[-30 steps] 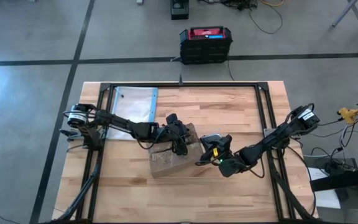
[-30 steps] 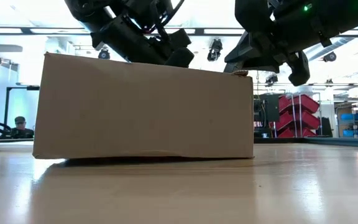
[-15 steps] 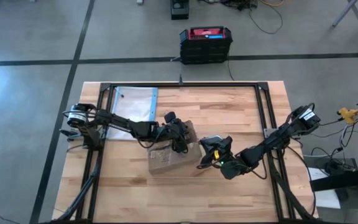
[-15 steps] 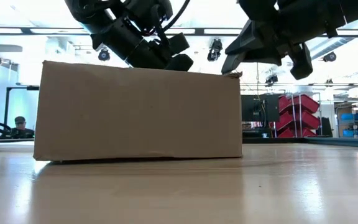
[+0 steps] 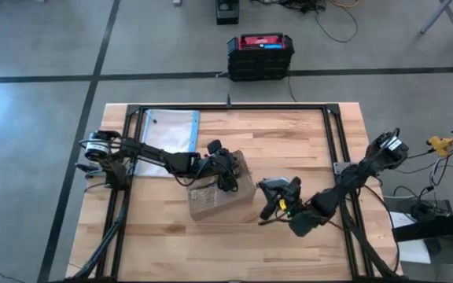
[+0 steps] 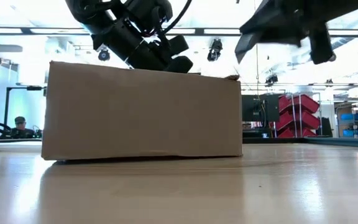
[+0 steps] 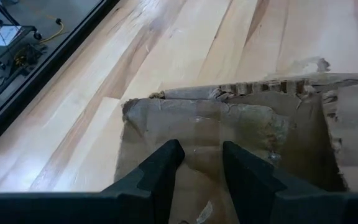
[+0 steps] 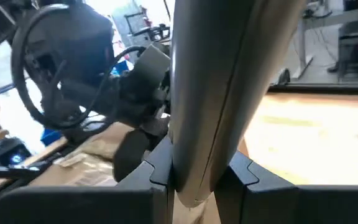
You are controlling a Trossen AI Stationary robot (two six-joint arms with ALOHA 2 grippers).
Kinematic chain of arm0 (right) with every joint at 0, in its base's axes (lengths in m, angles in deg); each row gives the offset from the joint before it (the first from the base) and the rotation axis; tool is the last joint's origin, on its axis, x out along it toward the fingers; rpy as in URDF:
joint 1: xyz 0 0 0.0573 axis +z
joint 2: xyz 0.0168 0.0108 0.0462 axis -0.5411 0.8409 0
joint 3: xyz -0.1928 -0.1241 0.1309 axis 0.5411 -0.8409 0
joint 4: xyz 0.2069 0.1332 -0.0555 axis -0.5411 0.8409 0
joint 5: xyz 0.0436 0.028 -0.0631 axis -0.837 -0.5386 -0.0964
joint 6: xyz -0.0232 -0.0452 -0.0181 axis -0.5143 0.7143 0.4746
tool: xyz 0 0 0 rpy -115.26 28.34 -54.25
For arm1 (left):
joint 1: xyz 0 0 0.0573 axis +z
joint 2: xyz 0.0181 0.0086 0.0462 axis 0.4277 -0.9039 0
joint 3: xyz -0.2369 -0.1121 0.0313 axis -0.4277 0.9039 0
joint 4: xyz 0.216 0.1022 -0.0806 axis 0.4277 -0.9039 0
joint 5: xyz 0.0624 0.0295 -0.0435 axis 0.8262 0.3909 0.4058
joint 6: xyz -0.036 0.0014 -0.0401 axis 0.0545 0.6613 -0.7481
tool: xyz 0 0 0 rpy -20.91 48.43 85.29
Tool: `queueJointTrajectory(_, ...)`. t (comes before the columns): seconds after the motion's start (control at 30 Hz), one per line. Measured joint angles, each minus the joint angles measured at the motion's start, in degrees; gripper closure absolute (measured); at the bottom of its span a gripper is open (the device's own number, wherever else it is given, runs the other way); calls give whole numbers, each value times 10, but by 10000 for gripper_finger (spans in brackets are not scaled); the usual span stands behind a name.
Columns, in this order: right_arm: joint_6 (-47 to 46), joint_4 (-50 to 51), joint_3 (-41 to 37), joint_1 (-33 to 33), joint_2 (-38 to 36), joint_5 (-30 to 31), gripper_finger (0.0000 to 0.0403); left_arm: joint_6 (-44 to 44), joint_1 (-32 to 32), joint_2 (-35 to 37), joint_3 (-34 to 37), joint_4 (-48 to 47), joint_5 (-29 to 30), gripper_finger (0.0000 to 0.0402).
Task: Pack items into zip bag
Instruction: Open the brown box using the silver cutter blade
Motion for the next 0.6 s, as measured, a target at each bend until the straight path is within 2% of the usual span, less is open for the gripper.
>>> queueJointTrajectory(0.17,12,19,0,5,-16,-19,351,13,-5,32,3,-4,-16,283)
queueJointTrajectory(0.37,21,55,-1,-7,-18,-151,351,48,-5,118,3,-34,-16,283)
queueJointTrajectory(0.47,27,81,-1,-19,-13,-207,351,54,2,158,2,-89,-12,283)
queueJointTrajectory(0.6,16,103,-1,-32,1,-246,351,21,24,200,1,-219,32,283)
